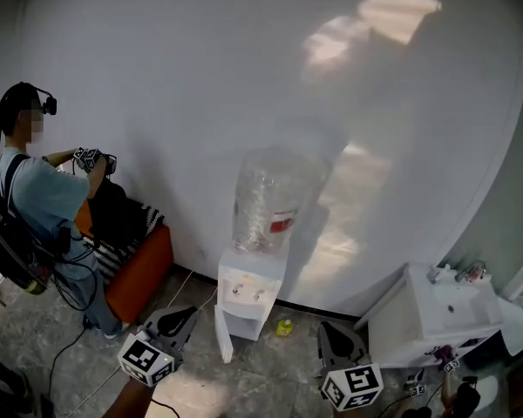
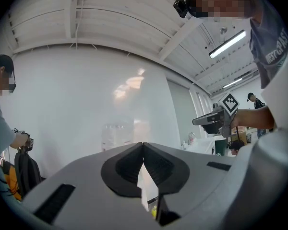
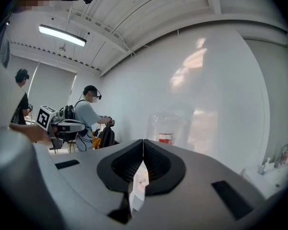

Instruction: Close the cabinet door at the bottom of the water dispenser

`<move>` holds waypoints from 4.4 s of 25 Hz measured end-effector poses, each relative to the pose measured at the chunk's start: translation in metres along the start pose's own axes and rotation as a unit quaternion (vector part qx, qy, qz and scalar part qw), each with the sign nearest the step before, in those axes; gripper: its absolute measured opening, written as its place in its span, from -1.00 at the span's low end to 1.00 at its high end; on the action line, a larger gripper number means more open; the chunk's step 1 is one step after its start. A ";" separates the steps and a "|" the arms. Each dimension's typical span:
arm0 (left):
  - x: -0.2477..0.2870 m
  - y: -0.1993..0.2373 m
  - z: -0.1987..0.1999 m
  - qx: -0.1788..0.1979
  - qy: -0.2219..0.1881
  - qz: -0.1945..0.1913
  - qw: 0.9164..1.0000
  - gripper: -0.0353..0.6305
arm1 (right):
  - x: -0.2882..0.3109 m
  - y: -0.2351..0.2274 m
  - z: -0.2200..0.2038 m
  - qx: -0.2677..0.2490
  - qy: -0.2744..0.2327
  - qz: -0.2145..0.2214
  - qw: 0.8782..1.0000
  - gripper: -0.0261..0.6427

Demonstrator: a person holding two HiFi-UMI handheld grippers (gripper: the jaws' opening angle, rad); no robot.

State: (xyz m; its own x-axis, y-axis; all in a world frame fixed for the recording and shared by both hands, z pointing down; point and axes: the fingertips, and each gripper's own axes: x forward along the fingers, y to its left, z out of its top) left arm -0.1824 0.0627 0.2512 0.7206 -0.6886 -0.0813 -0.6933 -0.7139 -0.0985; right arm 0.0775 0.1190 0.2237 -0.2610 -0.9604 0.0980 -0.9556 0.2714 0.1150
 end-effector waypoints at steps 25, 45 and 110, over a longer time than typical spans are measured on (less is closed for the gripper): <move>0.129 0.096 -0.060 -0.057 0.092 0.097 0.989 -0.84 | 0.215 -0.091 -0.035 0.029 0.049 0.091 0.994 -0.83; 0.178 0.124 -0.247 -0.128 0.217 0.096 0.963 -0.84 | 0.298 -0.115 -0.180 0.067 0.145 0.086 0.983 -0.83; 0.133 0.005 -0.761 -0.245 0.473 0.075 0.843 -0.82 | 0.284 -0.107 -0.592 0.142 0.348 0.049 0.925 -0.63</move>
State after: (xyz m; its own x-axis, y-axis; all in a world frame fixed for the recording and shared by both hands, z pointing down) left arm -0.0977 -0.1293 0.9950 0.4554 -0.4023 0.7942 -0.8634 -0.4171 0.2838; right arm 0.1872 -0.1449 0.8241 -0.2907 -0.6317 0.7186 -0.9555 0.2312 -0.1834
